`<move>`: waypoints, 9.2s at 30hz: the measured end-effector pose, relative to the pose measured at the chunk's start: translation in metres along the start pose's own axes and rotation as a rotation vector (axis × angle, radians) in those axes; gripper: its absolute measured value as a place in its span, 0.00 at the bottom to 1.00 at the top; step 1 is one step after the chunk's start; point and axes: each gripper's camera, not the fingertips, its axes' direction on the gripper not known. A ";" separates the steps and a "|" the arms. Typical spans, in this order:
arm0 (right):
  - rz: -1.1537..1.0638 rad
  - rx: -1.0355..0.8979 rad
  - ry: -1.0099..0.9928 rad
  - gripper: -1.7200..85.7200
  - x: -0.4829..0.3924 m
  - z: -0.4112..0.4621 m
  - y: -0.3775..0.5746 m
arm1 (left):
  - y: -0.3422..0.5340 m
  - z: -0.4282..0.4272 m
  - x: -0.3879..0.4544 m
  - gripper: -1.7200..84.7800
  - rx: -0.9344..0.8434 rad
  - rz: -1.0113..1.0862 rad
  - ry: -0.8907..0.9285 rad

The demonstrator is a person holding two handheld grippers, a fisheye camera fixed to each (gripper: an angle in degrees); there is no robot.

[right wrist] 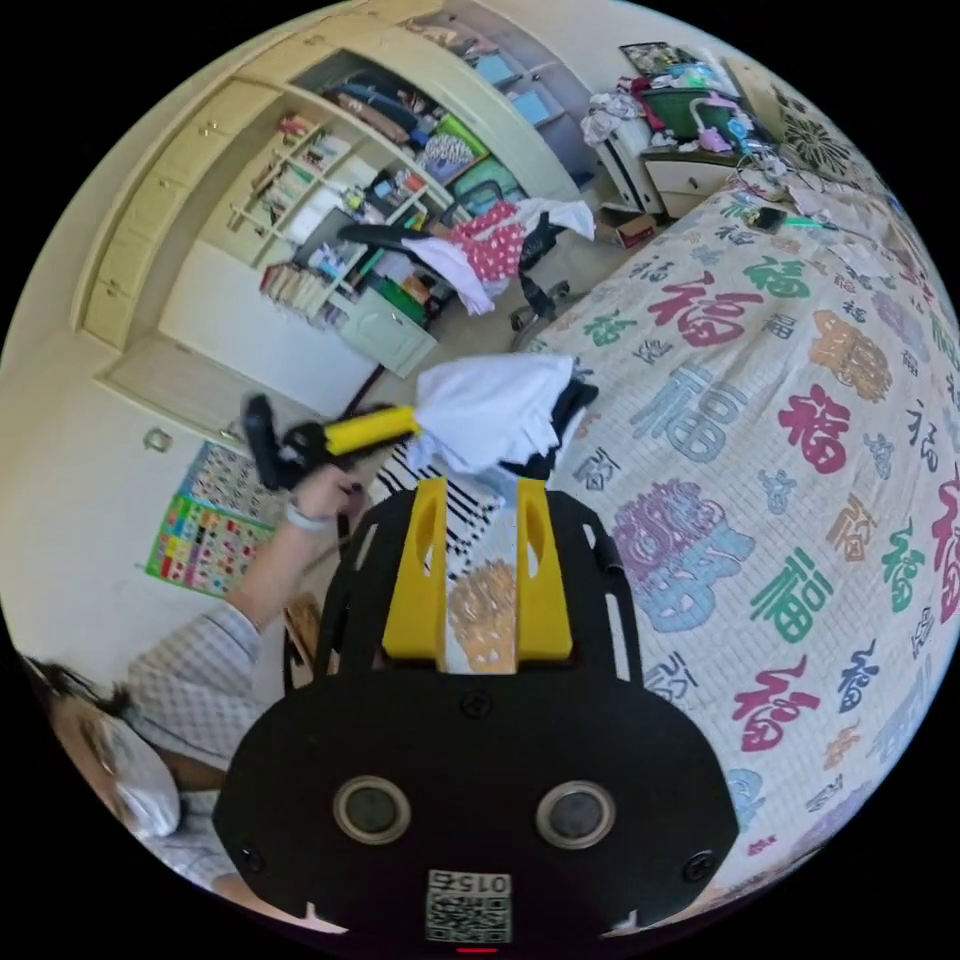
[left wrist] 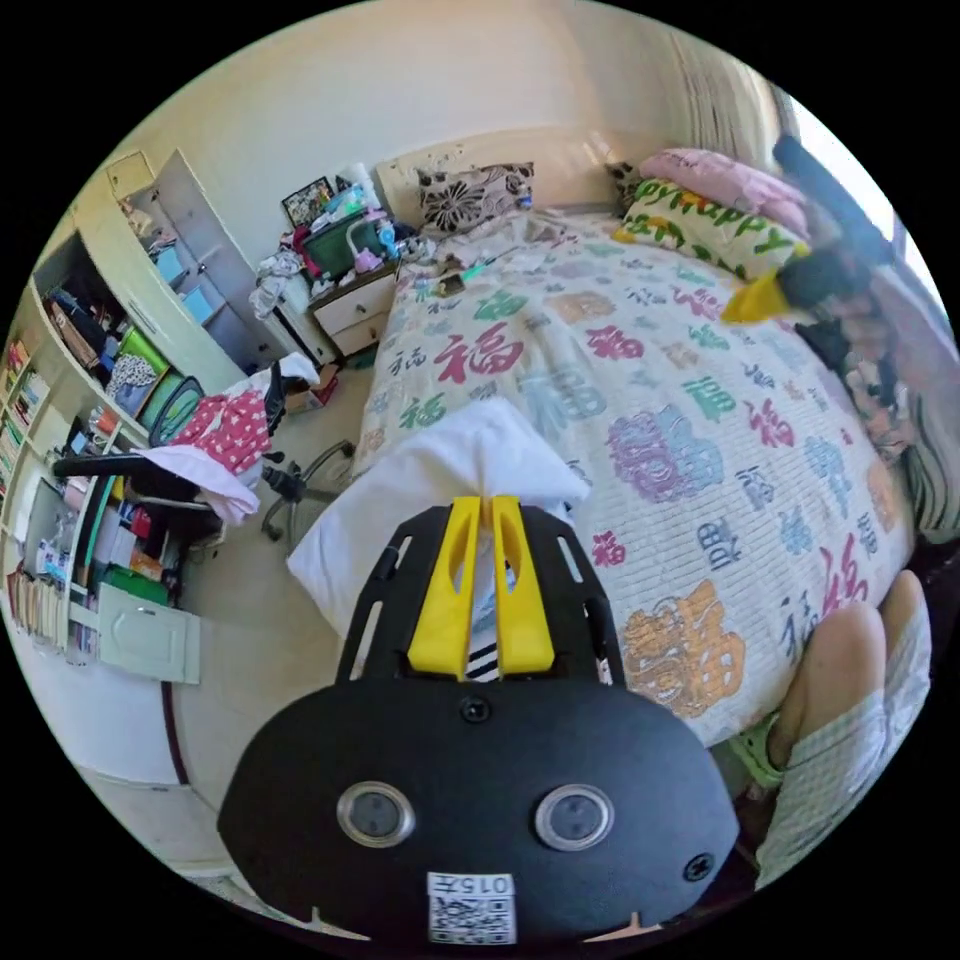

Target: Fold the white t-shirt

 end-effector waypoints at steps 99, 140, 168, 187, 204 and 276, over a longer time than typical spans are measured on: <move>-0.125 0.838 0.310 0.01 -0.178 -0.313 0.946 | 0.315 -0.248 0.376 0.02 0.520 0.219 0.175; 0.090 -0.249 0.357 0.08 0.235 -0.111 0.696 | 0.279 0.245 0.500 0.03 -0.371 0.500 0.401; 0.239 0.110 0.438 0.13 0.344 -0.300 0.587 | 0.129 0.292 0.216 0.05 0.095 0.065 0.282; 0.759 0.227 0.206 0.02 0.353 -0.287 0.783 | 0.297 0.375 0.113 0.03 -0.408 -0.260 0.668; 0.698 0.006 0.324 0.09 0.277 -0.293 0.802 | 0.339 0.383 0.098 0.03 -0.640 -0.183 0.356; 0.557 0.097 0.232 0.03 0.277 -0.359 0.327 | 0.107 0.477 0.234 0.09 -0.195 -0.402 0.812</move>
